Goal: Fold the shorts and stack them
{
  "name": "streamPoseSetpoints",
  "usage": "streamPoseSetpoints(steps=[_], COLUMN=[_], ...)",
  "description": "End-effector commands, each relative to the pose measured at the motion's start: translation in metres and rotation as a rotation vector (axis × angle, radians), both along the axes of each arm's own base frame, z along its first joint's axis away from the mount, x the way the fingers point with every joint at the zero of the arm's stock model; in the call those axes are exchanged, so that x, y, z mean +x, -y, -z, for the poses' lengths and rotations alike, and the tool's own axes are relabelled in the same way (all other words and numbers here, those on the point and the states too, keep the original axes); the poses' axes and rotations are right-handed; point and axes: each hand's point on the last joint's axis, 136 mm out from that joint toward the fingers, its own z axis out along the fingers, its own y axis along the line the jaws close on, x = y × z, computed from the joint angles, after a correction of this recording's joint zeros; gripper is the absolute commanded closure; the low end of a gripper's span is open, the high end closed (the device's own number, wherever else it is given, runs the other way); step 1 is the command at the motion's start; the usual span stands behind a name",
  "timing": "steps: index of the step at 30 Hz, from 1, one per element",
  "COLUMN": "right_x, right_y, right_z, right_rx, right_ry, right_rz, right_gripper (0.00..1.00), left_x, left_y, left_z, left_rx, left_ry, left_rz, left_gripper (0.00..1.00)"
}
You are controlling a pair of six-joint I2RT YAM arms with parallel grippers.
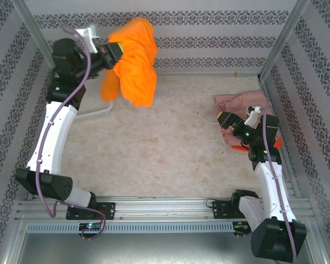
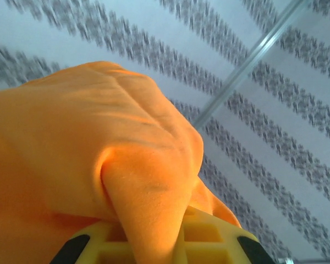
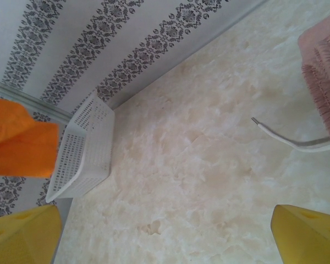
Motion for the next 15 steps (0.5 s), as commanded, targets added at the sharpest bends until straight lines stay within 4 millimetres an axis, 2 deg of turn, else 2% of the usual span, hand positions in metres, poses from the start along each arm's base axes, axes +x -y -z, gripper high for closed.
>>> streamPoseSetpoints(steps=[1, 6, 10, 12, 15], right_x=[-0.002, -0.002, -0.002, 0.0, 0.003], right_y=[-0.004, -0.004, -0.004, -0.004, -0.003], right_z=[-0.011, -0.011, -0.011, -0.014, -0.019], right_rx=[0.014, 0.013, 0.015, 0.017, 0.018], right_ry=[0.044, 0.045, 0.049, 0.054, 0.063], right_rz=[-0.022, -0.019, -0.02, -0.019, -0.016], right_gripper=[0.02, 0.02, 0.02, 0.02, 0.02], left_x=[-0.006, -0.002, -0.003, 0.0, 0.016], left_y=[0.028, 0.068, 0.098, 0.107, 0.11], left_z=[-0.008, 0.032, 0.065, 0.078, 0.099], left_rx=[-0.04, -0.033, 0.051, 0.114, 0.24], left_ry=[0.059, -0.008, -0.028, -0.019, -0.007], left_rz=[0.1, 0.182, 0.217, 0.195, 0.109], left_gripper=[1.0, 1.0, 1.0, 1.0, 1.0])
